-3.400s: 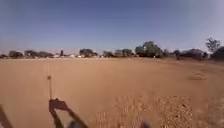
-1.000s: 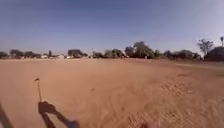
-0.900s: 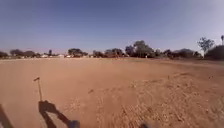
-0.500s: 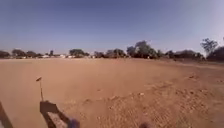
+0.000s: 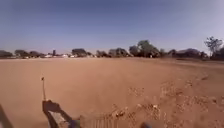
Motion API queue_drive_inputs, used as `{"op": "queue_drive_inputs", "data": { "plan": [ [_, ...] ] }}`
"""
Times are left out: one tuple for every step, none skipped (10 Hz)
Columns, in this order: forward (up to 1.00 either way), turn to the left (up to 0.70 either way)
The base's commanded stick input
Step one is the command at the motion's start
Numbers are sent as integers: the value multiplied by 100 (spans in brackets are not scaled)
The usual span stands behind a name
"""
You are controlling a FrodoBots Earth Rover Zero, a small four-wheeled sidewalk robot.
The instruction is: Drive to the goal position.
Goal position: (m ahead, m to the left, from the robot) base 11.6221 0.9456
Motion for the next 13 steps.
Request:
{"op": "queue_drive_inputs", "data": {
  "plan": [
    [100, 0],
    [100, 0],
    [100, 0],
    [100, 0],
    [100, 0],
    [100, 0],
    [100, 0],
    [100, 0],
    [100, 0],
    [100, 0],
    [100, 0],
    [100, 0],
    [100, 0]
  ]
}}
